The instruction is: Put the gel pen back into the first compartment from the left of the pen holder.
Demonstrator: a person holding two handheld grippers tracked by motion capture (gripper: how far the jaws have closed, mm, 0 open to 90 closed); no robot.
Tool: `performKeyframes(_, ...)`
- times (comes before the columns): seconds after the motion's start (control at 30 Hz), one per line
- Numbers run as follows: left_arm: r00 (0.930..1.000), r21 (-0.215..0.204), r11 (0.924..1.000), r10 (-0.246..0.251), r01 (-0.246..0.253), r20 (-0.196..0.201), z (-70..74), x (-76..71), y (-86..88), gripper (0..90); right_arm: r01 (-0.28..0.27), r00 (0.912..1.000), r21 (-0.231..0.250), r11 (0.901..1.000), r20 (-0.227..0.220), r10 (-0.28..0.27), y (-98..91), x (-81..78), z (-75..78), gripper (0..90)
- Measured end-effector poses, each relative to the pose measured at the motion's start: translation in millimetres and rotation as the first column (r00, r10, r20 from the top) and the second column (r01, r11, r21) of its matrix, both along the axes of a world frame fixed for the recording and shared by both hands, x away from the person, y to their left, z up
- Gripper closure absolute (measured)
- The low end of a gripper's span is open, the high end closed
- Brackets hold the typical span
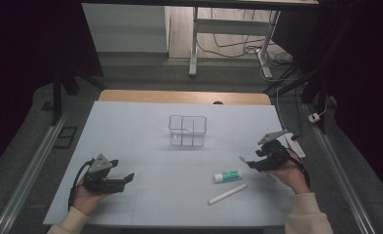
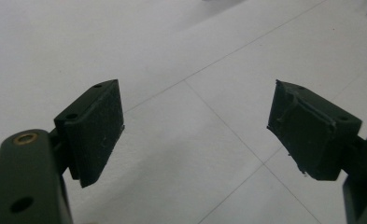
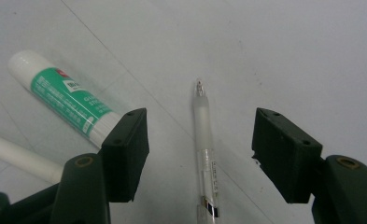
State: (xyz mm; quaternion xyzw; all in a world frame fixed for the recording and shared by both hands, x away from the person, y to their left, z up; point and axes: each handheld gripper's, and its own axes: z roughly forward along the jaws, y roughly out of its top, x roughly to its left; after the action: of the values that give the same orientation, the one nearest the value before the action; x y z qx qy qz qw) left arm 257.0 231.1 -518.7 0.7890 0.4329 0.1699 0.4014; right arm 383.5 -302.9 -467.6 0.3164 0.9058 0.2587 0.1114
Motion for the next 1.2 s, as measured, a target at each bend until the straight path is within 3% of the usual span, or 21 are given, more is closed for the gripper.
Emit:
performKeyframes(0.57, 1.0000, 0.001, 1.0000, -0.004, 0.004, -0.003, 0.2, 0.0, -1.1, 18.1, -0.024, 0.9988, -0.064, 0.9977, -0.044, 0.021, 16.5, 14.3, -21.3, 39.3)
performKeyframes(1.07, 0.9999, 0.003, 0.9999, -0.010, 0.010, -0.003, 0.2, -0.6, -1.7, 18.1, -0.028, 0.9967, -0.087, 0.9958, -0.079, 0.021, 18.7, 22.5, -29.6, 53.8)
performKeyframes(1.2, 0.9999, 0.006, 0.9999, -0.011, 0.011, -0.002, 0.3, -0.9, -2.4, 18.1, -0.026, 0.9967, -0.094, 0.9952, -0.079, 0.019, 17.8, 24.5, -28.7, 62.2)
